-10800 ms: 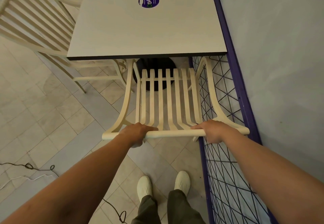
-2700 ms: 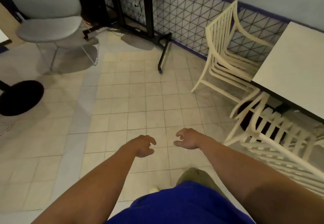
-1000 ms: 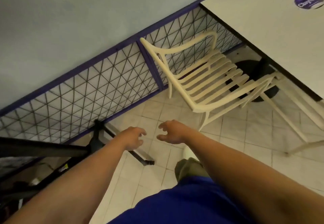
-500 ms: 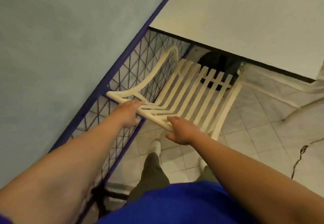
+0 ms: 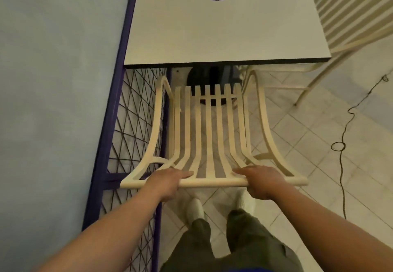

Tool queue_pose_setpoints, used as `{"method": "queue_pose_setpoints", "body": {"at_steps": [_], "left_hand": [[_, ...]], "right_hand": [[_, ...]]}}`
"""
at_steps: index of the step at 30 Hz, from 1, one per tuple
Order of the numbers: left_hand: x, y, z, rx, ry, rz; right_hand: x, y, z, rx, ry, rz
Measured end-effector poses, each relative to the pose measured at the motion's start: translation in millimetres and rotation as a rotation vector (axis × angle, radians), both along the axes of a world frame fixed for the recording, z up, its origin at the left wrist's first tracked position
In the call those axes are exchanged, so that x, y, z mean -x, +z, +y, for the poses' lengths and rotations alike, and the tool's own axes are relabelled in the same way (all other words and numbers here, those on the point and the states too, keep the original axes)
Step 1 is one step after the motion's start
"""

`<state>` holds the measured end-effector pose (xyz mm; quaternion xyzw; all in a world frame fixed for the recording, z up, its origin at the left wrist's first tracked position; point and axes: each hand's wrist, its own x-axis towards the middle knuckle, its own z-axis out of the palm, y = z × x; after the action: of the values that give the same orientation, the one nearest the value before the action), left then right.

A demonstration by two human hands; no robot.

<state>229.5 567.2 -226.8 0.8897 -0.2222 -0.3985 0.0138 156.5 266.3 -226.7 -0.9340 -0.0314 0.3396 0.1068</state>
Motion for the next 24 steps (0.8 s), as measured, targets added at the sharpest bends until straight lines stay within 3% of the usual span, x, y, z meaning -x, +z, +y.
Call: {"method": "queue_pose_setpoints", "body": {"at_steps": [24], "left_hand": [[-34,-1,21,-0.037,-0.005,0.046]], "right_hand": [[-32,-3,21,-0.094,0.027,-0.023]]}}
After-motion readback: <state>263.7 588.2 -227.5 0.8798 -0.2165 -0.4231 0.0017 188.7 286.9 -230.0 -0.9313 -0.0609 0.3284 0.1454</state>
